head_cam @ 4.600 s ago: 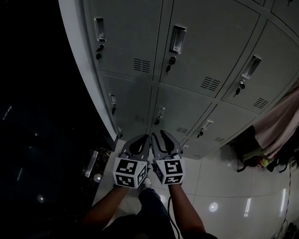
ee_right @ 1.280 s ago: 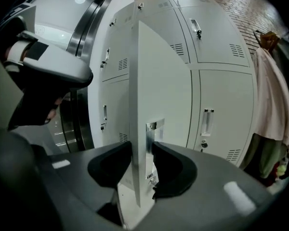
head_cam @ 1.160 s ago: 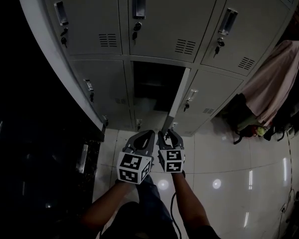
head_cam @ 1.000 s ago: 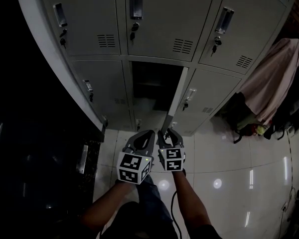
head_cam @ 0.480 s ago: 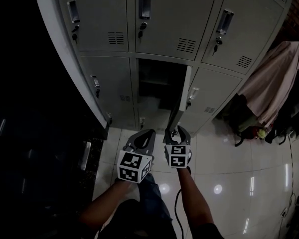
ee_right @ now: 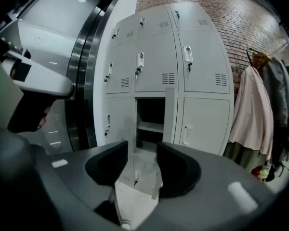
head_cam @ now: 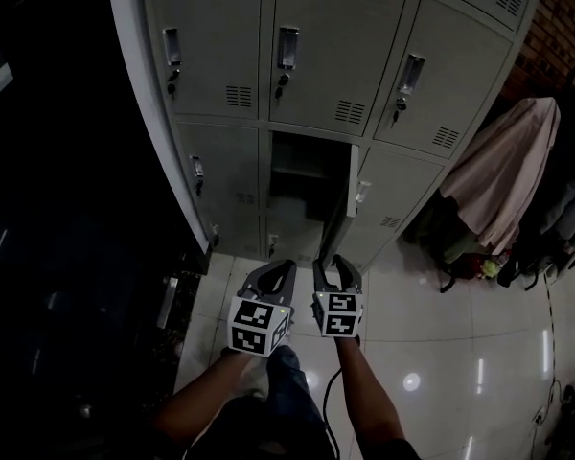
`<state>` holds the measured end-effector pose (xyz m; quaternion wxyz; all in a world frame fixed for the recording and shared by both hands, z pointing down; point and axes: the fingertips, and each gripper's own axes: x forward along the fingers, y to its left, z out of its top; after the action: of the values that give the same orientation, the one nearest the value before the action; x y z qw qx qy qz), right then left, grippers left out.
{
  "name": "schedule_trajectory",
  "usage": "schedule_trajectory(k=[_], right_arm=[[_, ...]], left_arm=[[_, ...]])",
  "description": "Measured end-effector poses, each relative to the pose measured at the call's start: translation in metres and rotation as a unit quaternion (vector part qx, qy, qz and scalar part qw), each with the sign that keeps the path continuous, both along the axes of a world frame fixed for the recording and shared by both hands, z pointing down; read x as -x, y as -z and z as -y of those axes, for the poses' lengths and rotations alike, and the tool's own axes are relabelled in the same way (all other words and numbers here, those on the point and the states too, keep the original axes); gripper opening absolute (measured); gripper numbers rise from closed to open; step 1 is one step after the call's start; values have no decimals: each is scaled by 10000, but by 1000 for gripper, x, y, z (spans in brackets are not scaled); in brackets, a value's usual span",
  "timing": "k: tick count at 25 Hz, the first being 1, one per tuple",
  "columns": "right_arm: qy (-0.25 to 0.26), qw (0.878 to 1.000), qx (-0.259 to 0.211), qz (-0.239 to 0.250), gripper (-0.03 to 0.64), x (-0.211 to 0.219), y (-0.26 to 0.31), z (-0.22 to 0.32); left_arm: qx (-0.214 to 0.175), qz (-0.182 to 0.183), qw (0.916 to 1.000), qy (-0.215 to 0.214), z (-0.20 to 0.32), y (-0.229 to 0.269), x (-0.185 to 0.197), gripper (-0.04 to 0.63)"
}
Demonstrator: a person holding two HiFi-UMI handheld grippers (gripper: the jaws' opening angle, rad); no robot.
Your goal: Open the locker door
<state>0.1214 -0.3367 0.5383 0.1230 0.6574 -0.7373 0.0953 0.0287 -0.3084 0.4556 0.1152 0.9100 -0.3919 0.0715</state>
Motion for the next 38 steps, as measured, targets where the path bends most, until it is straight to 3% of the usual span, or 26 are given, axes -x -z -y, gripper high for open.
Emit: schedule_trajectory(k=[14,18,28,38], right_arm=[[610,9951,-699,342,157,60,130,-90],[817,9908,-905,592,109,66,156,-125],[1103,9840,-1187,739,4,42,175,-229],[1435,9780,-1318,747,2,29,183,-317]], left_arm=[[-279,-87,9983,513,-64,70,30,5],[-392,-227,9956,814,-94,83,34,5],[-476,-211,9924,1111,-191,87,10,5],[-506,-182,9913,1203,-278,84,-16,5]])
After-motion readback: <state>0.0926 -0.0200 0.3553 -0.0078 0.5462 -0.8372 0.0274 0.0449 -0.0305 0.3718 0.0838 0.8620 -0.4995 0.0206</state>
